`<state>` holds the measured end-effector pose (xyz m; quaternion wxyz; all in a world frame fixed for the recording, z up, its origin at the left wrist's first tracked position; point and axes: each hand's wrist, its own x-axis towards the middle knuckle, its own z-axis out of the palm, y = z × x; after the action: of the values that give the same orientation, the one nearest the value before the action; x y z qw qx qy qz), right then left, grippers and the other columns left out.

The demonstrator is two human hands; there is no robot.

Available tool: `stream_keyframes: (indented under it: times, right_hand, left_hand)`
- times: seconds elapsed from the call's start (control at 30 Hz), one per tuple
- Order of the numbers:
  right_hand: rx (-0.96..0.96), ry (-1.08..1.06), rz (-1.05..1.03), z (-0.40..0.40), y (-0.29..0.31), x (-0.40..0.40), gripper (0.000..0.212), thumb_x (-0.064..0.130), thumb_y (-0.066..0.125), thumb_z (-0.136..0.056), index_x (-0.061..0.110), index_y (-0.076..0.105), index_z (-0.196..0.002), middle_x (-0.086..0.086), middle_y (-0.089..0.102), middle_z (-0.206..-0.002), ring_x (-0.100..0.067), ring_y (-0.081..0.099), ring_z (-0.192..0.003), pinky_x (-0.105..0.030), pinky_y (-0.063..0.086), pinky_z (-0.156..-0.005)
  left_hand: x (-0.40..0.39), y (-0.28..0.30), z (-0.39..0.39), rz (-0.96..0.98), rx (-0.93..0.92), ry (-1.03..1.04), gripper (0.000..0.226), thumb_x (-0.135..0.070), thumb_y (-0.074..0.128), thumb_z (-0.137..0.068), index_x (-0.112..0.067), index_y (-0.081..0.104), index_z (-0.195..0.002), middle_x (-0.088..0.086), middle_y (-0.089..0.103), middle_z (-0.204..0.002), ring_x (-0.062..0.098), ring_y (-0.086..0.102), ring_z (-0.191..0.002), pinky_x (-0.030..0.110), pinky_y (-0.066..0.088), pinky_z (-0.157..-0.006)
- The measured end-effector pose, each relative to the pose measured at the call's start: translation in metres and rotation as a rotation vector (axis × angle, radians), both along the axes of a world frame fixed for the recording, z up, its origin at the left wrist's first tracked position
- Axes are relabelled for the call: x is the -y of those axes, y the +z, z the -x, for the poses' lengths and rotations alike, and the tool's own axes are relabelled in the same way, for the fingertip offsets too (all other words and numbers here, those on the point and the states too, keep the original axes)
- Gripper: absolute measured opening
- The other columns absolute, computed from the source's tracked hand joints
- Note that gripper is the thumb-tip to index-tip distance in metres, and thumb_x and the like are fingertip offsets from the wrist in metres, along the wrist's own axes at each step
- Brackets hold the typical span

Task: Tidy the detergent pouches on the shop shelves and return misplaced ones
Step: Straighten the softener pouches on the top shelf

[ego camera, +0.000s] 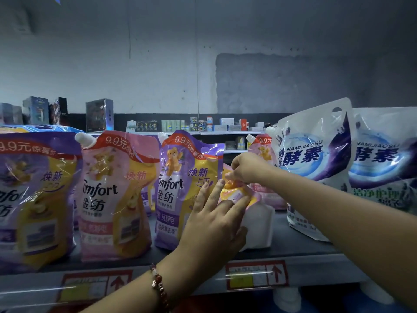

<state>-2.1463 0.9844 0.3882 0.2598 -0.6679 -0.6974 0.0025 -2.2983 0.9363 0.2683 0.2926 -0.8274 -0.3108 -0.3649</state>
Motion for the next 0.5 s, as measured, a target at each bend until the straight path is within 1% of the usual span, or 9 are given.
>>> stream_keyframes:
  times: [0.07,0.13,0.23,0.33,0.4,0.43,0.5]
  right_hand:
    - [-0.071,0.001,-0.045,-0.006,0.005,0.004,0.025,0.031,0.072,-0.086,0.015,0.063,-0.071,-0.004,0.066,-0.072,-0.019,0.062,-0.068,-0.033,0.053,-0.069]
    - [-0.166,0.011,-0.077,-0.012,0.01,0.009,0.027,0.029,0.074,-0.086,0.014,0.06,-0.067,-0.003,0.062,-0.067,-0.017,0.057,-0.061,-0.03,0.051,-0.064]
    - [-0.286,0.042,-0.1,-0.017,0.017,0.016,0.026,0.026,0.073,-0.087,0.013,0.058,-0.07,-0.006,0.063,-0.07,-0.018,0.06,-0.062,-0.033,0.056,-0.068]
    - [-0.368,0.052,-0.108,-0.022,0.021,0.022,0.026,0.026,0.073,-0.087,0.014,0.057,-0.071,-0.006,0.063,-0.073,-0.018,0.062,-0.064,-0.035,0.058,-0.072]
    - [-0.447,0.058,-0.104,-0.024,0.024,0.027,0.022,0.025,0.074,-0.086,0.013,0.058,-0.075,-0.009,0.066,-0.079,-0.02,0.064,-0.067,-0.036,0.058,-0.071]
    - [-0.495,0.064,-0.106,-0.025,0.025,0.029,0.021,0.023,0.075,-0.085,0.013,0.058,-0.076,-0.01,0.066,-0.079,-0.021,0.064,-0.066,-0.035,0.058,-0.066]
    - [-0.608,0.087,-0.121,-0.027,0.028,0.034,0.024,0.017,0.075,-0.085,0.014,0.056,-0.071,-0.009,0.062,-0.072,-0.019,0.059,-0.058,-0.027,0.051,-0.054]
  left_hand:
    - [0.001,-0.001,0.001,0.009,-0.005,-0.007,0.059,-0.045,0.05,-0.087,-0.026,0.047,-0.143,-0.001,0.063,-0.134,0.033,0.034,-0.145,0.055,0.023,-0.116]
    - [0.005,-0.003,0.0,0.013,-0.01,-0.006,0.06,-0.045,0.052,-0.087,-0.028,0.043,-0.143,0.0,0.062,-0.136,0.033,0.038,-0.143,0.058,0.029,-0.116]
    - [0.01,-0.004,-0.002,0.023,0.01,-0.031,0.059,-0.04,0.057,-0.085,-0.029,0.044,-0.142,-0.001,0.063,-0.129,0.033,0.046,-0.137,0.061,0.031,-0.113]
    - [0.016,-0.001,-0.004,0.06,0.042,-0.065,0.056,-0.039,0.06,-0.084,-0.033,0.047,-0.138,-0.005,0.064,-0.122,0.028,0.053,-0.129,0.061,0.031,-0.113]
    - [0.018,0.002,-0.007,0.08,0.037,-0.092,0.056,-0.041,0.06,-0.082,-0.036,0.048,-0.136,-0.005,0.062,-0.123,0.024,0.052,-0.127,0.056,0.033,-0.113]
    - [0.019,0.004,-0.009,0.089,0.035,-0.116,0.055,-0.042,0.059,-0.083,-0.037,0.047,-0.137,-0.005,0.061,-0.126,0.022,0.051,-0.127,0.05,0.035,-0.113]
    - [0.023,0.007,-0.012,0.133,0.065,-0.19,0.053,-0.047,0.053,-0.087,-0.036,0.048,-0.139,-0.005,0.056,-0.13,0.018,0.05,-0.123,0.035,0.042,-0.105]
